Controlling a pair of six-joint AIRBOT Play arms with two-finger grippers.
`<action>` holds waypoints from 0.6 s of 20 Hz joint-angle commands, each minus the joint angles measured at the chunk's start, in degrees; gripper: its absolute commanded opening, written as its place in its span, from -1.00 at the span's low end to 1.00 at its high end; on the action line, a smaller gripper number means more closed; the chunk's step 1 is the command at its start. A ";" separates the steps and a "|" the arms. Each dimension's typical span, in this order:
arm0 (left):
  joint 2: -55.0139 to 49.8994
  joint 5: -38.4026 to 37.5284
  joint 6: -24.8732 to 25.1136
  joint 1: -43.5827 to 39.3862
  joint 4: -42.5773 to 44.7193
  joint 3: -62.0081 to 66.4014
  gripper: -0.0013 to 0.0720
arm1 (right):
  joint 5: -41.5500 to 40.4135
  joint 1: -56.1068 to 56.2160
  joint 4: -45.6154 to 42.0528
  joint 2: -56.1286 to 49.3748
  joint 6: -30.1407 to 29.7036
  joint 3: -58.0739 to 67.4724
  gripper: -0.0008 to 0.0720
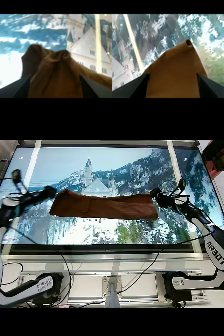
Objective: Fold the clothes and pants, and hang the long-sleeved shirts on hangers.
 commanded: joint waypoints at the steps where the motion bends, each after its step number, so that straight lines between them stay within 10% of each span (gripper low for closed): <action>1: 2.23 -19.21 -6.45 12.90 9.29 0.02 0.93 | 2.58 -1.40 -0.66 -0.02 -0.02 0.07 0.86; 5: -5.92 -31.82 -7.13 19.52 8.90 0.00 0.98 | 2.80 -1.40 -1.03 -0.02 0.00 0.07 0.86; 12: -19.56 -26.93 1.51 14.78 -7.41 0.02 0.98 | 4.59 -1.40 -1.03 -0.02 0.00 0.07 0.86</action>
